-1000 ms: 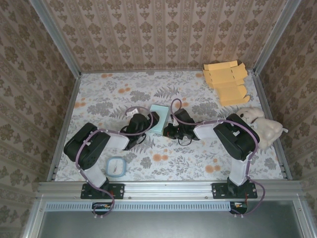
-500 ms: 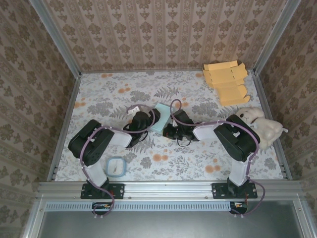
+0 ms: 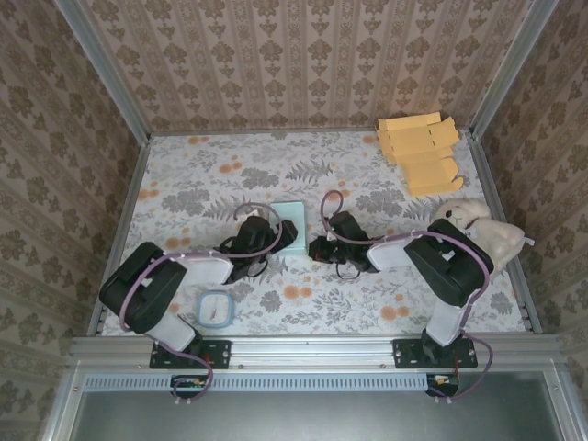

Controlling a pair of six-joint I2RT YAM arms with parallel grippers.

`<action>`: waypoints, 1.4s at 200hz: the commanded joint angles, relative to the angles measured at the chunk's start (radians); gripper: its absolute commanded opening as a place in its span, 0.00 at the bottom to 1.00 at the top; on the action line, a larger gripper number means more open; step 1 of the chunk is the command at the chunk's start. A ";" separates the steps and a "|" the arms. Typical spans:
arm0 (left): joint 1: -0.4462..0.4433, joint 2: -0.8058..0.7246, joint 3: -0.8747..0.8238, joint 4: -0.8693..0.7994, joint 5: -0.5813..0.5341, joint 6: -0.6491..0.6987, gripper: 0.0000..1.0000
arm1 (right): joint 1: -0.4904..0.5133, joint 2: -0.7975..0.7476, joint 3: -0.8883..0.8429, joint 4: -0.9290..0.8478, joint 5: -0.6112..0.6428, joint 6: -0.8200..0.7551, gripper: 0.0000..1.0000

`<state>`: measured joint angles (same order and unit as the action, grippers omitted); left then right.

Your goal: Fold the paper box

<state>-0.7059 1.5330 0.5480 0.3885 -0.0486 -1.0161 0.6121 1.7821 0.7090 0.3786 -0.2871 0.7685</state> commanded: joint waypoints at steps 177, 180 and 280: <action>0.167 0.309 0.385 -0.144 0.276 0.177 0.95 | -0.202 0.356 0.484 -0.313 -0.154 -0.163 0.00; 0.161 0.314 0.394 -0.146 0.277 0.178 0.95 | -0.201 0.361 0.487 -0.307 -0.159 -0.160 0.00; 0.009 0.407 0.658 -0.274 0.230 0.258 0.95 | -0.176 0.306 0.258 0.099 -0.183 -0.002 0.00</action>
<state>-0.6056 1.9369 1.1435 0.0750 0.0284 -0.7696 0.3840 2.0880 1.0744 0.4068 -0.4931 0.7403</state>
